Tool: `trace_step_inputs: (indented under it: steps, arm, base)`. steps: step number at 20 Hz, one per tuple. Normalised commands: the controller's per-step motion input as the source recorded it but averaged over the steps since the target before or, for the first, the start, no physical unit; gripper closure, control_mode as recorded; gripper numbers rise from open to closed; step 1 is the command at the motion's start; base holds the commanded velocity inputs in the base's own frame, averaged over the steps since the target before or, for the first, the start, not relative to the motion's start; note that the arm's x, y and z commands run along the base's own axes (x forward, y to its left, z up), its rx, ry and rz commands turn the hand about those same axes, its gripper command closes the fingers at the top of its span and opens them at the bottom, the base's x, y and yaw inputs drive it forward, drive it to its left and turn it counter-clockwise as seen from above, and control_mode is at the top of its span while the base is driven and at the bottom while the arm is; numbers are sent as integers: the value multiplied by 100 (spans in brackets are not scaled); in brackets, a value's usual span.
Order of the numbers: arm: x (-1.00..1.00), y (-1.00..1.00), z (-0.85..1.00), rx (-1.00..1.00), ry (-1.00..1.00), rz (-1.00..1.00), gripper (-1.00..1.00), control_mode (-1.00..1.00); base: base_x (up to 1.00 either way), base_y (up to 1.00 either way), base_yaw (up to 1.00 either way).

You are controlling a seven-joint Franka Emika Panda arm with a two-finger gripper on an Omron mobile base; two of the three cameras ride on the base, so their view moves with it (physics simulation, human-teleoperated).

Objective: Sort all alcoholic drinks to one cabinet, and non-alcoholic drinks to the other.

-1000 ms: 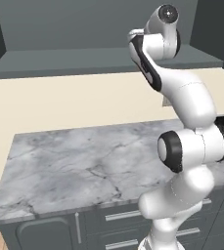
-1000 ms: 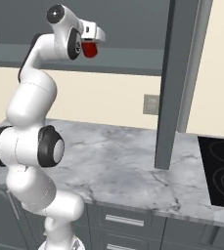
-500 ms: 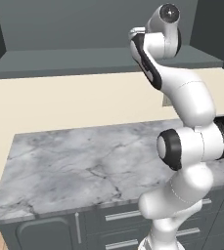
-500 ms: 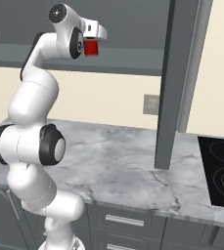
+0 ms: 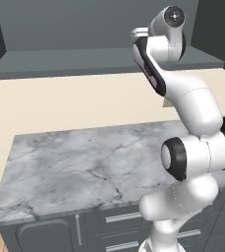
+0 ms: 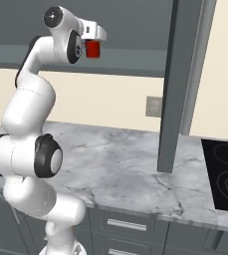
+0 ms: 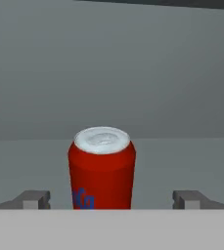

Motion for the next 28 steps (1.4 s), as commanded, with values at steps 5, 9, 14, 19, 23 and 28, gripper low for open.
trace_step_inputs:
  steps: [5,9,14,19,23,28]
  arm:
    - [-95,38,-1,0,-6,0,-100,-100]
    - [-100,42,-2,0,-1,0,-100,-100]
    - [-100,27,-12,0,0,-1,-100,-100]
    - [-98,7,-54,2,13,-3,-100,-100]
    - [-83,0,-69,7,19,-3,-100,-100]
    - [-58,-4,-78,10,26,-2,-100,-100]
  base:
    - [0,0,0]
    - [0,0,0]
    - [0,0,0]
    - [0,0,0]
    - [0,0,0]
    - [0,0,0]
